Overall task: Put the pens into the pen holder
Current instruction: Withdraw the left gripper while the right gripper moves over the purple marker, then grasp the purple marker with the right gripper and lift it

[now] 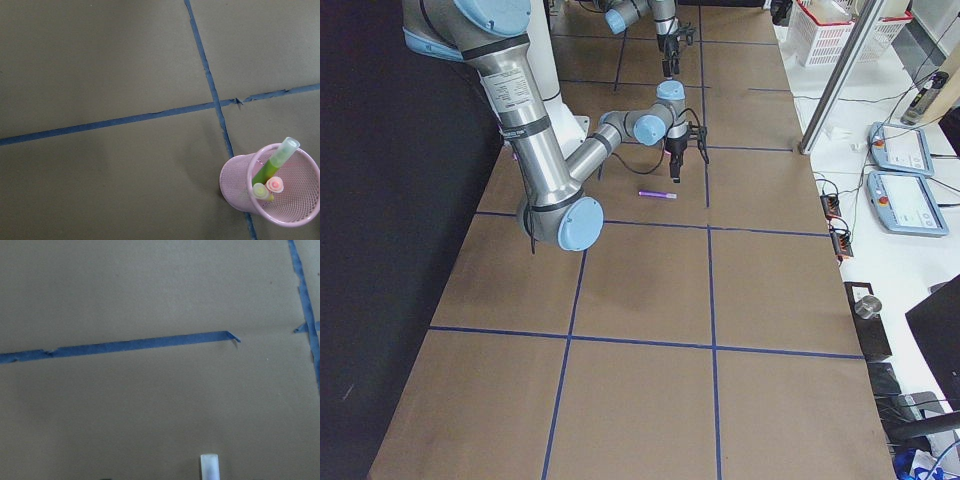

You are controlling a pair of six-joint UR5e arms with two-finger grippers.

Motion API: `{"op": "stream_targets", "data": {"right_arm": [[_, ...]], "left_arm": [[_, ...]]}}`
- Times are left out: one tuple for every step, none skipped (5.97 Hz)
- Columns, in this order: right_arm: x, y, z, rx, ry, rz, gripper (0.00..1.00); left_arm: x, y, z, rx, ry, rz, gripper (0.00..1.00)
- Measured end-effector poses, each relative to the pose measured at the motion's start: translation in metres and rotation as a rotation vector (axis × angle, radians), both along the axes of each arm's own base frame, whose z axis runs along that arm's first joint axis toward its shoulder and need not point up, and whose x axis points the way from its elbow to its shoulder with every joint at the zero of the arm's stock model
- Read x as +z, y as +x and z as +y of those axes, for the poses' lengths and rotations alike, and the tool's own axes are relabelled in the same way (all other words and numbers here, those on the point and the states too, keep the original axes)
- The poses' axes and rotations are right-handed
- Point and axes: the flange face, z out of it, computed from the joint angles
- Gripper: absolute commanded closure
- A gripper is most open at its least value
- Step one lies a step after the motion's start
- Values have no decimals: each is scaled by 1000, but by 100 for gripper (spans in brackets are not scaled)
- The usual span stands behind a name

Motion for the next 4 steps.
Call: {"op": "stream_targets", "data": {"right_arm": [[16, -10, 5, -15, -14, 28, 21], [26, -15, 7, -23, -21, 40, 24], [29, -17, 7, -25, -20, 39, 27], [33, -16, 8, -26, -23, 41, 27]], "left_arm": [[1, -1, -1, 3, -1, -1, 0], [1, -1, -1, 5, -2, -2, 0], [2, -1, 0, 6, -3, -3, 0], [2, -1, 0, 6, -4, -3, 0]]}}
